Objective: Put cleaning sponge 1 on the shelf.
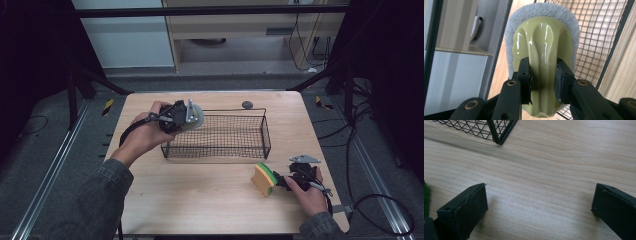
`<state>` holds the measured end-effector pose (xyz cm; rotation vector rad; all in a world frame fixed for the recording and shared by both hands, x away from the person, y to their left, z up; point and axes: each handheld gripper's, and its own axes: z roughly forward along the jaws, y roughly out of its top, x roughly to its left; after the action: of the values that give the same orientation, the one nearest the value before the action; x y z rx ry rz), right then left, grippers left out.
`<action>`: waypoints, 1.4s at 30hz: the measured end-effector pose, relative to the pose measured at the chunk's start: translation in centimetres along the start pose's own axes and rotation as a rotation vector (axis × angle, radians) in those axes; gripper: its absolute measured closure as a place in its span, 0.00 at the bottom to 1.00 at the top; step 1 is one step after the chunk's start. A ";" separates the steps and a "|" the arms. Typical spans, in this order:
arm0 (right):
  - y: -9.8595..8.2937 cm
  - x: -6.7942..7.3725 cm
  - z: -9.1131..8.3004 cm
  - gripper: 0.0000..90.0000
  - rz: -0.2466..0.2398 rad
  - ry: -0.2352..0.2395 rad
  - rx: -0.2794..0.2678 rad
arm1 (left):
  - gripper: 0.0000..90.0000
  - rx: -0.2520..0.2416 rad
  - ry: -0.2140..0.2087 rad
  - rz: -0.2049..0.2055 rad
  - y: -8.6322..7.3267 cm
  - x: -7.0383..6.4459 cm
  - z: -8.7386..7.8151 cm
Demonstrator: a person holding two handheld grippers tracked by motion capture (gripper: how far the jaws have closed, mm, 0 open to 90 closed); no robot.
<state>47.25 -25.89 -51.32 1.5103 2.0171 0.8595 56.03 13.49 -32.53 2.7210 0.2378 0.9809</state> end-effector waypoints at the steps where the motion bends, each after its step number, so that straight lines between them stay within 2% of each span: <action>1: 0.0 0.0 0.0 0.00 0.000 0.000 0.000 | 0.78 0.005 -0.004 0.001 -0.1 -0.1 0.1; 13: 0.0 0.0 0.0 0.00 0.003 0.001 0.002 | 0.78 0.033 -0.038 0.009 -0.8 -0.8 1.7; 42: 0.0 0.0 0.0 0.00 0.003 0.000 0.002 | 0.78 0.058 -0.077 0.013 -0.9 -0.8 3.7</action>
<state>47.26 -25.86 -51.31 1.5149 2.0167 0.8594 57.72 13.53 -36.04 2.8097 0.2384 0.8844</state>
